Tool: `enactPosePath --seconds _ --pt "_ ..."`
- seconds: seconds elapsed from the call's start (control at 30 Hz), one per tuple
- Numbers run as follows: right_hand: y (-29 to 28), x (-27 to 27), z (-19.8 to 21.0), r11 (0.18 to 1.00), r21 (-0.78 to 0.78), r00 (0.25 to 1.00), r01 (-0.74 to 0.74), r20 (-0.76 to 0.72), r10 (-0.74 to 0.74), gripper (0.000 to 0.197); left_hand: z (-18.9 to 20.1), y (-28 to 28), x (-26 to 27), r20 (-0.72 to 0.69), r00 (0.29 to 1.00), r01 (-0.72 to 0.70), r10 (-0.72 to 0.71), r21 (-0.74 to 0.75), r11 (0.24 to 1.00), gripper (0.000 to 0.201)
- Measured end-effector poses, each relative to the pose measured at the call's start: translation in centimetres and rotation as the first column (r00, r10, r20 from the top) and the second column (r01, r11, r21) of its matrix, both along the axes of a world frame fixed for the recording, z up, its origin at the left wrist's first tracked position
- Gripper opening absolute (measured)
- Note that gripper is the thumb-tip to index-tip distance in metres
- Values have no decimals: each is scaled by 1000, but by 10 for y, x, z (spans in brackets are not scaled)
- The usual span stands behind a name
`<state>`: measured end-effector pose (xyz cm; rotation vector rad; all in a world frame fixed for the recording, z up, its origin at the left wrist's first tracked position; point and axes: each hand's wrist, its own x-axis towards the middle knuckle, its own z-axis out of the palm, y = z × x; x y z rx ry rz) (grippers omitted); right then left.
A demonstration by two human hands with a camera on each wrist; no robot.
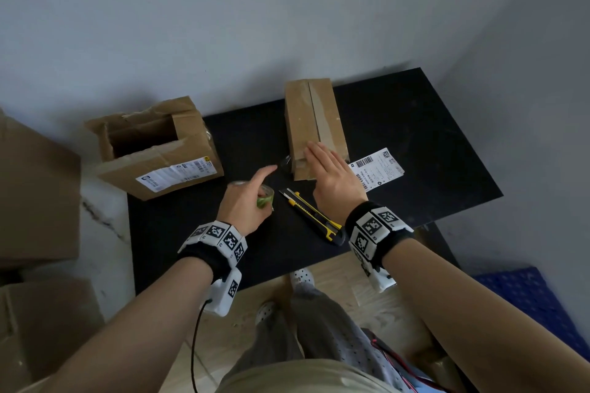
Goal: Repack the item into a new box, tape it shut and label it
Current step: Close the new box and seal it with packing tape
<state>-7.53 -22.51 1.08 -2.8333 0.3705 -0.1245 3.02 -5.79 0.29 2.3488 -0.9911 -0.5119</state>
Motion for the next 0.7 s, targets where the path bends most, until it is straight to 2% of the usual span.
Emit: enactPosePath --seconds 0.03,0.13,0.3,0.53,0.6,0.7 --pt "1 0 1 1000 -4 1000 0 -8 0 70 -2 1 0 -3 1000 12 -12 3 1000 67" --pt "2 0 6 1000 -10 1000 -2 -24 1 70 -10 4 -3 44 997 61 -62 30 998 56" --pt "-1 -5 12 1000 5 999 31 -42 -30 68 -22 11 -13 -8 992 123 -125 256 959 36" --pt "-8 -19 25 993 118 991 16 -131 0 71 -25 10 -22 -58 993 116 -102 379 918 45" --pt "-9 -20 28 988 154 990 23 -143 0 72 -17 5 -25 0 998 58 -62 346 936 45" --pt "-11 -20 28 983 180 988 24 -152 3 75 1 -7 -33 148 989 13 -28 106 994 36"
